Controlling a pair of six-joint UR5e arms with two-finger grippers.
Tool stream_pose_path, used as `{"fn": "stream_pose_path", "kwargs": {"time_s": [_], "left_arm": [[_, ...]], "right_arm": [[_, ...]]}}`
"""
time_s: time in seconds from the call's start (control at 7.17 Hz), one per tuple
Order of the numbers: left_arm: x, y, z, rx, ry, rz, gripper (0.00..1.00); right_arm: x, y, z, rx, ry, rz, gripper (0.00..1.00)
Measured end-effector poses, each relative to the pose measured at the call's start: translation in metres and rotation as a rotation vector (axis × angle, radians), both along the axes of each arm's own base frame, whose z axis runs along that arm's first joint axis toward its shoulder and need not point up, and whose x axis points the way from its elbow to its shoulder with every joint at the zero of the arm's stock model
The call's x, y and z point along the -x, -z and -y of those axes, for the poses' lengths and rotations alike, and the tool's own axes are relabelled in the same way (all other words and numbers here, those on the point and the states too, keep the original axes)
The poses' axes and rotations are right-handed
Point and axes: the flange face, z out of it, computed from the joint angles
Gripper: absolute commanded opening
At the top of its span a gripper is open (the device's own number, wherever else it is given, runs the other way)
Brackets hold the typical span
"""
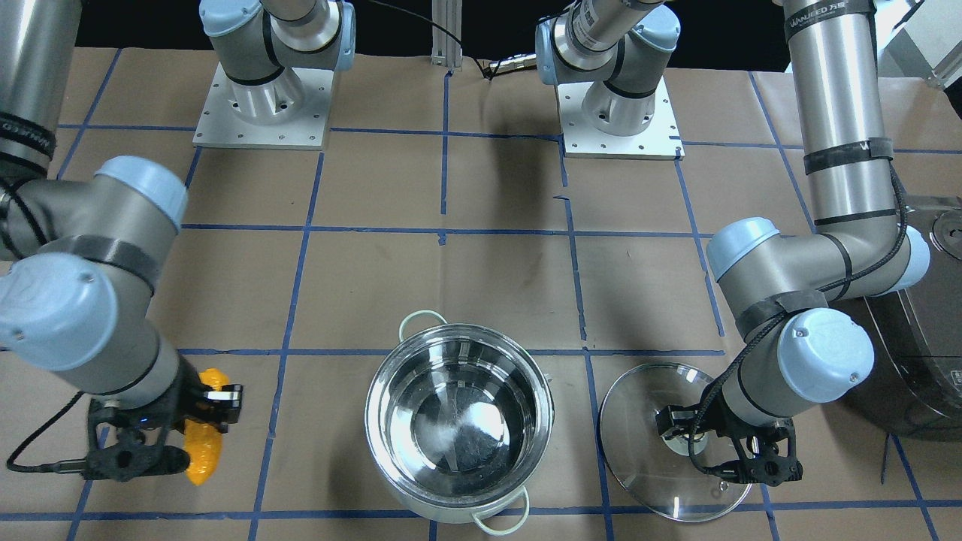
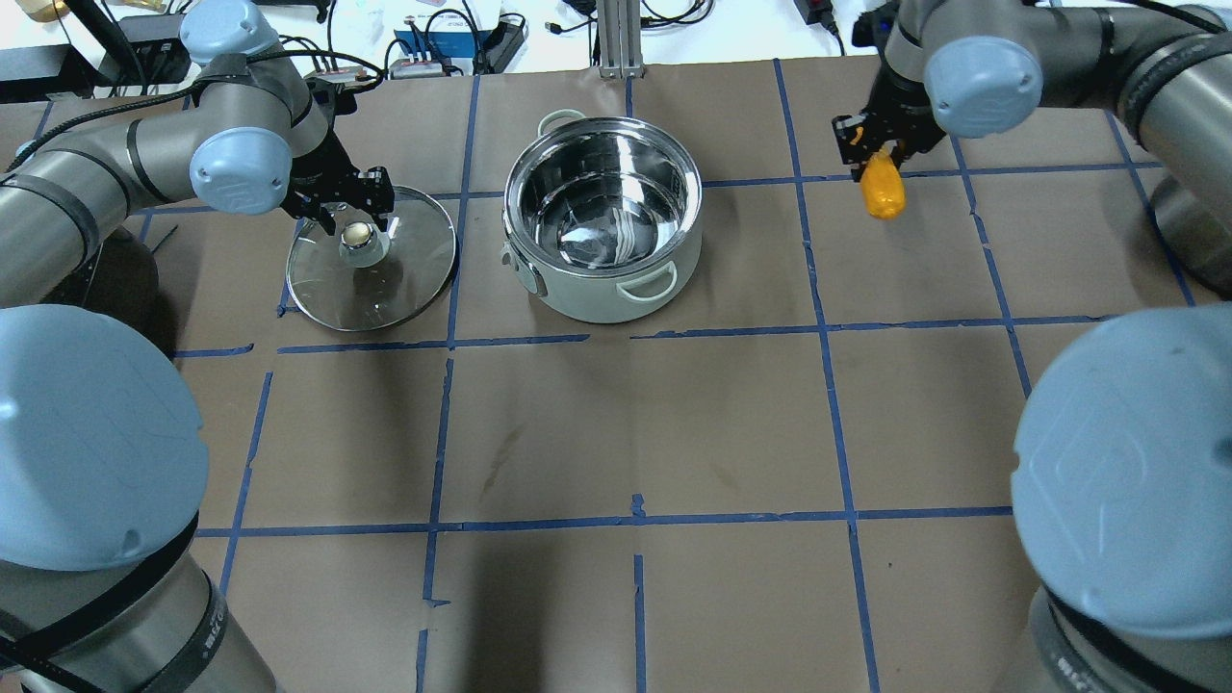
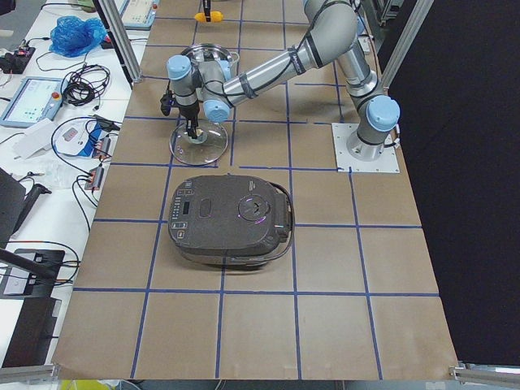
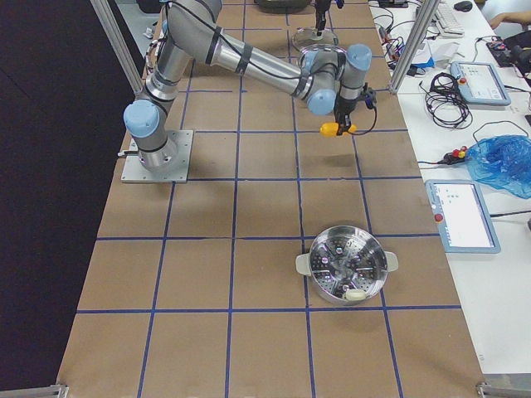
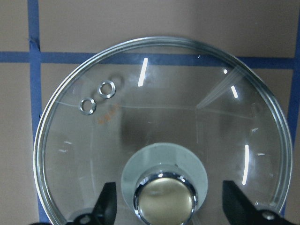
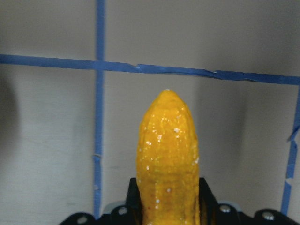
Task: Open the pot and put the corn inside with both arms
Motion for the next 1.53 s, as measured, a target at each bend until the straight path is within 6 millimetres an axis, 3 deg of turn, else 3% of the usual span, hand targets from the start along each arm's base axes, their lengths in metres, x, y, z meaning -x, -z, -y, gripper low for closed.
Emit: {"fn": "stream_pose_path", "kwargs": {"time_s": [0.14, 0.28, 0.56, 0.7, 0.84, 0.98, 1.26, 1.53], "left_arm": [[0.003, -0.028, -0.007, 0.009, -0.005, 0.003, 1.0], [0.007, -0.071, -0.024, -0.005, -0.009, 0.002, 1.0], [0.02, -0.167, -0.084, -0.056, -0.025, -0.005, 1.0], [0.029, -0.2, -0.112, -0.072, -0.027, -0.009, 1.0], [0.04, -0.223, -0.134, -0.08, -0.018, -0.011, 1.0], [0.049, -0.233, -0.15, -0.097, -0.007, -0.009, 1.0], [0.054, -0.238, -0.163, -0.132, 0.003, 0.004, 1.0], [0.054, -0.24, -0.166, -0.136, 0.007, 0.009, 1.0]], "right_arm": [[-0.067, -0.026, -0.008, 0.038, -0.01, 0.007, 0.05], [-0.128, -0.038, -0.013, 0.065, -0.001, 0.023, 0.05], [-0.237, -0.018, -0.011, 0.084, 0.092, 0.06, 0.06], [-0.268, 0.001, -0.01, 0.075, 0.103, 0.065, 0.11], [-0.282, 0.02, -0.012, 0.053, 0.1, 0.062, 0.32], [-0.285, 0.033, -0.015, 0.034, 0.097, 0.053, 0.98], [-0.284, 0.043, -0.02, 0.016, 0.094, 0.037, 1.0], [-0.273, 0.022, -0.028, 0.014, 0.09, 0.028, 1.0]]}}
